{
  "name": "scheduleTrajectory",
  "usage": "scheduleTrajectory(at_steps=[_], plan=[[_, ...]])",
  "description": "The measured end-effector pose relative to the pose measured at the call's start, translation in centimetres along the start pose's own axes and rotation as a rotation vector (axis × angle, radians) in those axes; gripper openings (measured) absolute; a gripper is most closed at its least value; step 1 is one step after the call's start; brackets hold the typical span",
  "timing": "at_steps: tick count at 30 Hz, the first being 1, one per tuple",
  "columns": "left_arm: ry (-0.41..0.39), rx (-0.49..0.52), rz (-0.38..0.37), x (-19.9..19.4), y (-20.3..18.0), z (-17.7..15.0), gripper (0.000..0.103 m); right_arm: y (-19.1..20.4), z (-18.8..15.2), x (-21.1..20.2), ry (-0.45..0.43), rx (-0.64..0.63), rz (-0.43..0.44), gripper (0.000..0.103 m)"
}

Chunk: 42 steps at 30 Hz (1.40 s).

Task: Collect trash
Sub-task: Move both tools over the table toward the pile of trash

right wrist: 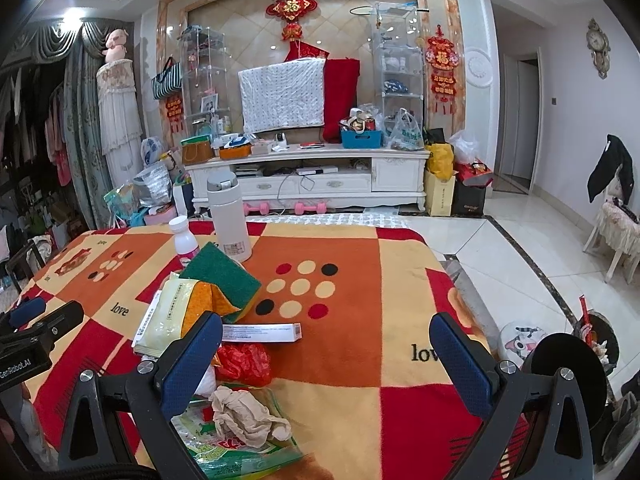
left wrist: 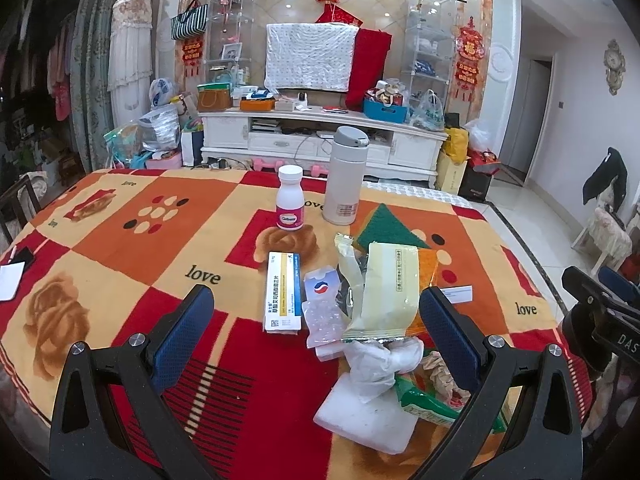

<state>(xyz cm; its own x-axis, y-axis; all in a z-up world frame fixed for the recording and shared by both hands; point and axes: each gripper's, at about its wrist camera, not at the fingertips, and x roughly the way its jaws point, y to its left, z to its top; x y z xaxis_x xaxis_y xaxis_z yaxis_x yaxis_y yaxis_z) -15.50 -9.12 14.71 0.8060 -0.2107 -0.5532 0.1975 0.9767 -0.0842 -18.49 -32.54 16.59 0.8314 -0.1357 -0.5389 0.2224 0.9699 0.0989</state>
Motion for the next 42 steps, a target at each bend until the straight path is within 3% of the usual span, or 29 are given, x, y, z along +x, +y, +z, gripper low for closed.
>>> scheduleTrajectory(at_steps=[42], plan=[[0.006, 0.017, -0.025, 0.71, -1.01, 0.18, 0.102, -0.63, 0.04, 0.96, 0.014, -0.001, -0.009, 0.103]])
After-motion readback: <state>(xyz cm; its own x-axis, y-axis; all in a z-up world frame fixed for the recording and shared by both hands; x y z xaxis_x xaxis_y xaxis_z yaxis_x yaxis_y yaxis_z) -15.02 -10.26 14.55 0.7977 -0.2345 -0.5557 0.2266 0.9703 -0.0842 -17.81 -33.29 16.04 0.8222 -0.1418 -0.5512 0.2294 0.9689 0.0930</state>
